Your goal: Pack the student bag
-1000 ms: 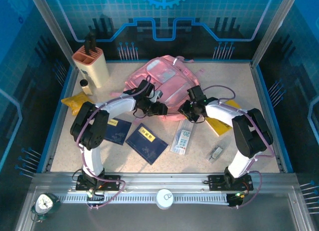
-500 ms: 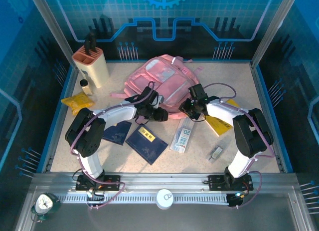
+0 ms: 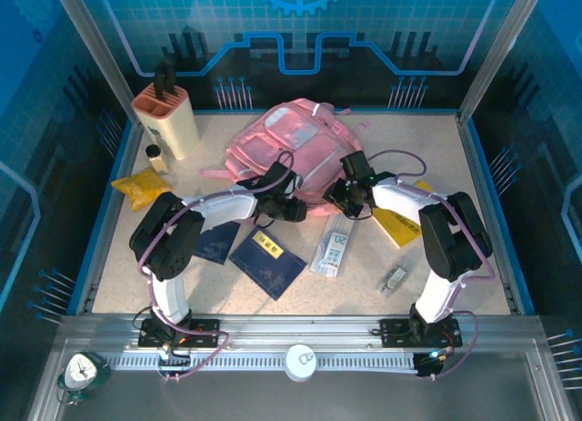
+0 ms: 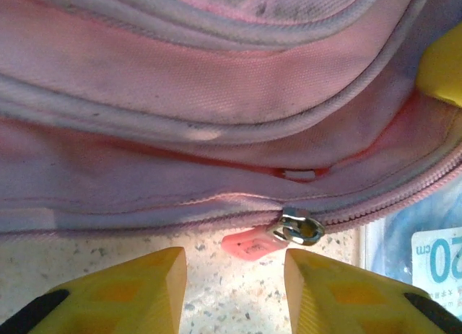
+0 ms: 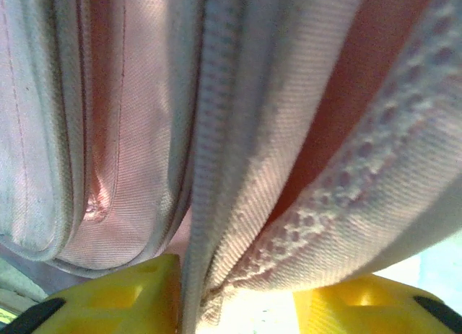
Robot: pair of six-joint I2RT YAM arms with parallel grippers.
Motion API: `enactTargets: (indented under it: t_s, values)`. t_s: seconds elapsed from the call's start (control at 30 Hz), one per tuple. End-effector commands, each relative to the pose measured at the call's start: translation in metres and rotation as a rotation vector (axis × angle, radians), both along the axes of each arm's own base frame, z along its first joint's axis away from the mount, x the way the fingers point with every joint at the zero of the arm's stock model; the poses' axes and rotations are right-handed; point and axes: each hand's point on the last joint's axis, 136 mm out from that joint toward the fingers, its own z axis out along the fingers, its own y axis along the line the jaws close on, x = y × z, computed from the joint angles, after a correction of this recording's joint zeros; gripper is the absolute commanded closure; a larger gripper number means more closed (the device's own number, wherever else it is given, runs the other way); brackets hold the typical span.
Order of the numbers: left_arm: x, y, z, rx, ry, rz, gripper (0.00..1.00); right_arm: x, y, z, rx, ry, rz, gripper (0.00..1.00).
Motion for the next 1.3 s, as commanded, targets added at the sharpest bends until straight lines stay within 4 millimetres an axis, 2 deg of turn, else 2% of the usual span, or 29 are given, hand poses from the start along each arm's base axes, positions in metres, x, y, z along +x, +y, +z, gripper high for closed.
enactTargets:
  t_s: [0.0,0.17,0.33,0.47,0.57,0.97,1.13,1.27]
  values:
    - [0.014,-0.015,0.006,-0.027,-0.075,-0.053,0.59,0.01,-0.005,0.0,-0.034,-0.016,0.0,0.6]
    - [0.023,-0.019,-0.002,-0.024,-0.093,-0.044,0.62,0.012,-0.009,-0.003,-0.036,-0.014,0.002,0.68]
    - [0.031,-0.017,-0.003,-0.018,-0.144,-0.035,0.61,0.013,-0.013,-0.006,-0.044,-0.012,0.005,0.7]
    - [0.033,-0.03,0.003,-0.086,-0.172,-0.064,0.61,0.014,-0.013,-0.005,-0.048,-0.022,0.011,0.71]
    - [0.032,-0.03,0.006,-0.103,-0.187,-0.068,0.63,0.014,-0.016,-0.007,-0.058,-0.019,0.01,0.73]
    - [0.025,-0.021,0.007,-0.071,-0.217,-0.085,0.83,0.018,-0.017,-0.007,-0.062,-0.034,0.017,0.81]
    - [0.024,-0.014,0.004,-0.036,-0.217,-0.074,0.91,0.02,-0.018,-0.007,-0.059,-0.035,0.011,0.89]
    - [0.021,-0.011,0.01,-0.036,-0.22,-0.07,0.98,0.021,-0.02,-0.006,-0.06,-0.04,0.005,0.96]
